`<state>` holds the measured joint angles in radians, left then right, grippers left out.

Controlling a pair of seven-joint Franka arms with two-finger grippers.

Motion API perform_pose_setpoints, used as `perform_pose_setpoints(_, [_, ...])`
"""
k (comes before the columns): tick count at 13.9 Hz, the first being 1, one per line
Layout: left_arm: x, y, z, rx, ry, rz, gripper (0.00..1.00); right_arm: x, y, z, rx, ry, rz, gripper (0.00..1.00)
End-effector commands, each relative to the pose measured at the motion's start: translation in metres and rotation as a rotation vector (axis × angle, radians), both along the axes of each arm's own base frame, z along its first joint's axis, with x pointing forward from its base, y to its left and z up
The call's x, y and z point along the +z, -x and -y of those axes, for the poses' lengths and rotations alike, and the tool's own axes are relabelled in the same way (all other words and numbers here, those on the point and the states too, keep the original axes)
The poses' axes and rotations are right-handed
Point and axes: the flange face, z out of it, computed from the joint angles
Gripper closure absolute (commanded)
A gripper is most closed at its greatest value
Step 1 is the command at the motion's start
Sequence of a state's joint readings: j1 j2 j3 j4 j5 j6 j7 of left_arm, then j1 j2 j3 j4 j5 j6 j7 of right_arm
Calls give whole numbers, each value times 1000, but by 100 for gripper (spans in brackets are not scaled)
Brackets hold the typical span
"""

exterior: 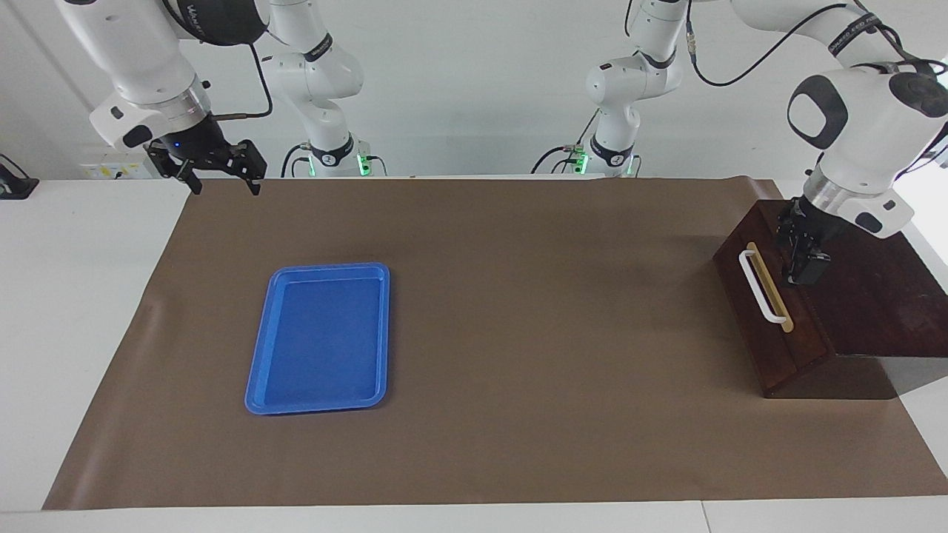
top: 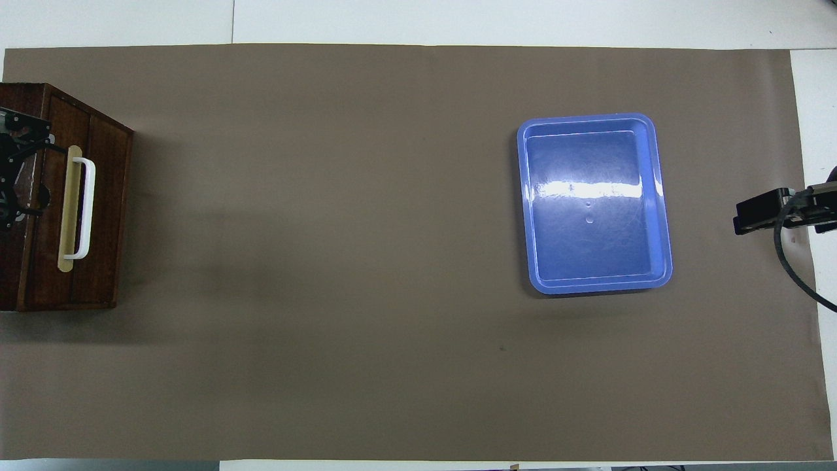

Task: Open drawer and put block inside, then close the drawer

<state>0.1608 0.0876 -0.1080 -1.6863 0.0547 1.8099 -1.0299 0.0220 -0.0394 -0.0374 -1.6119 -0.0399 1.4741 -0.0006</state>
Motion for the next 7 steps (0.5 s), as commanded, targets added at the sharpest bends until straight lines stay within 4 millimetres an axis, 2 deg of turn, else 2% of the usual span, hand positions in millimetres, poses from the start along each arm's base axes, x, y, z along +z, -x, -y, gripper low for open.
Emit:
perform_pose_setpoints(1, [27,24,25,-373,-2,-72,0,5,0,2,-4,-22,4,0])
perform_pose_setpoints(3, [39,37,46,-611,42,-93,0,4,0,2,10,-21,2,0])
perform_pose_setpoints(4, [37,38,50,-691,46,-105,0,4,1,2,10,-21,0,0])
perform_pose_setpoints(5, [35,40,63,-796,42,-113,0,4,1,1,13,-21,0,0])
perform_pose_setpoints(7, [36,41,69,-849,46,-120,0,4,1,-2,18,-21,3,0])
